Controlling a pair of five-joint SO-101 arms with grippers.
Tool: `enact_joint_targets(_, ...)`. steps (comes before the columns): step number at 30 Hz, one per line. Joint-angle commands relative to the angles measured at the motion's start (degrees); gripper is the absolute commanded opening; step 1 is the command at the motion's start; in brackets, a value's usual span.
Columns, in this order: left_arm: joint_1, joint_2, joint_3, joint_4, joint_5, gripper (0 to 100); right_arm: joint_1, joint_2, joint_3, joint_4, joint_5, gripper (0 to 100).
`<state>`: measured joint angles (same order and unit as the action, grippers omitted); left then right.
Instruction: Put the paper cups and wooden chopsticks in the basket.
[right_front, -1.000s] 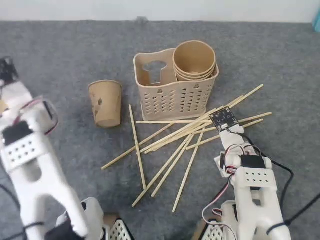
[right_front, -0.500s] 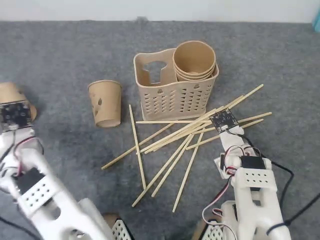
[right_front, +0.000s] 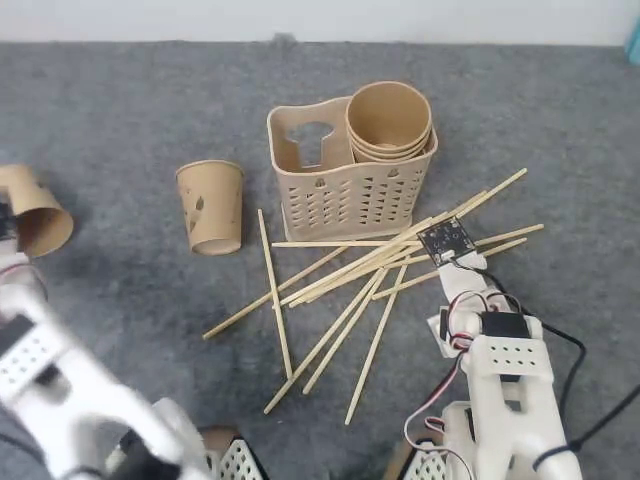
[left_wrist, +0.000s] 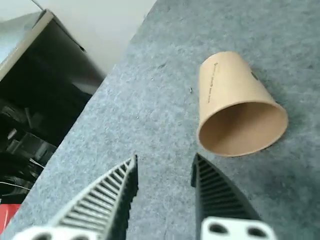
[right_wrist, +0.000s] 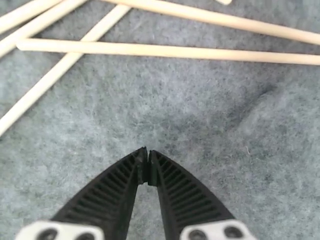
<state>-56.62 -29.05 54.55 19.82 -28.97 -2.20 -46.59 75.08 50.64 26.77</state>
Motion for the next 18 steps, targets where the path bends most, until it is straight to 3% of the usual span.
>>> enact_joint_targets(1, -0.26, 9.23, -8.66, -0.35, -0.62, 16, -0.57, -2.07, -0.18, 0.40, 0.09, 0.8)
enact_joint_targets(18, 3.43, 37.36, -28.09, -0.70, -0.44, 16, -0.57, -2.07, -0.18, 0.40, 0.09, 0.8)
